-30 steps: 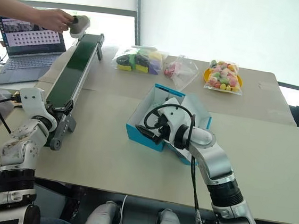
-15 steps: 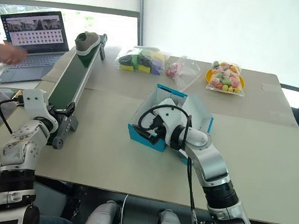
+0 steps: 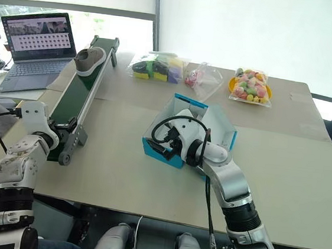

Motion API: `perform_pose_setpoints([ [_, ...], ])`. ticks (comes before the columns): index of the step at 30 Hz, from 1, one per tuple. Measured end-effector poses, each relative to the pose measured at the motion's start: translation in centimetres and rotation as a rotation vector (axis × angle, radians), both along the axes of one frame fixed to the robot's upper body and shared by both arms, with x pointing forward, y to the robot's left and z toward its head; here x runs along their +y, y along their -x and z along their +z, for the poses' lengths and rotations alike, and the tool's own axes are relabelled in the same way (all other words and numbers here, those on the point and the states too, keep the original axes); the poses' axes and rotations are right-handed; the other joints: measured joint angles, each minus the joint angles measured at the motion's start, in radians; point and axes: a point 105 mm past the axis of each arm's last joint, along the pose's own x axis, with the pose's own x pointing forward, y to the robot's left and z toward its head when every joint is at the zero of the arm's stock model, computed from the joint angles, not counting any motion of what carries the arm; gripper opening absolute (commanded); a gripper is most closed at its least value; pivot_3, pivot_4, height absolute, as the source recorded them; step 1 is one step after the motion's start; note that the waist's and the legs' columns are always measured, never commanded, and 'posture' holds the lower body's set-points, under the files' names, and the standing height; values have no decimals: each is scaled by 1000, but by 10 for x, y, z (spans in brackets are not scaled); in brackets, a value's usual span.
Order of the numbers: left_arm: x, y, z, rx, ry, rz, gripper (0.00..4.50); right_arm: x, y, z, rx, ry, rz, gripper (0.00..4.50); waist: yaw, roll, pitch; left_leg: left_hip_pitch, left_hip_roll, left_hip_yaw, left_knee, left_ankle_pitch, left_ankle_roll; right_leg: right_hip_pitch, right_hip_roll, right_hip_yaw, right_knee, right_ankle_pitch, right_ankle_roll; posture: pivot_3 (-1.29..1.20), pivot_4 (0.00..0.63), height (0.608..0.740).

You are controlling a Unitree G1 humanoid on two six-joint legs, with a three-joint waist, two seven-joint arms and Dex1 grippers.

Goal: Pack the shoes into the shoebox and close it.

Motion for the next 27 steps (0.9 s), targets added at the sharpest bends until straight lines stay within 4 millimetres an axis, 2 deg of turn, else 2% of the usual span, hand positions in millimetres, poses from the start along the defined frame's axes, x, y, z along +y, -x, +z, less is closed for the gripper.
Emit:
perform_pose_setpoints([
  [13, 15, 3, -3, 0, -15, 37, 4500, -1, 1, 4, -10, -4, -10, 4453, 0, 0, 0, 0, 0, 0, 0, 0, 0, 0, 0, 0, 0, 0, 0, 0, 150, 716],
  [27, 15, 3, -3, -2, -15, 36, 4500, -2, 1, 5, -9, -13, -29, 4453, -1, 0, 0, 0, 0, 0, 0, 0, 0, 0, 0, 0, 0, 0, 0, 0, 150, 716],
])
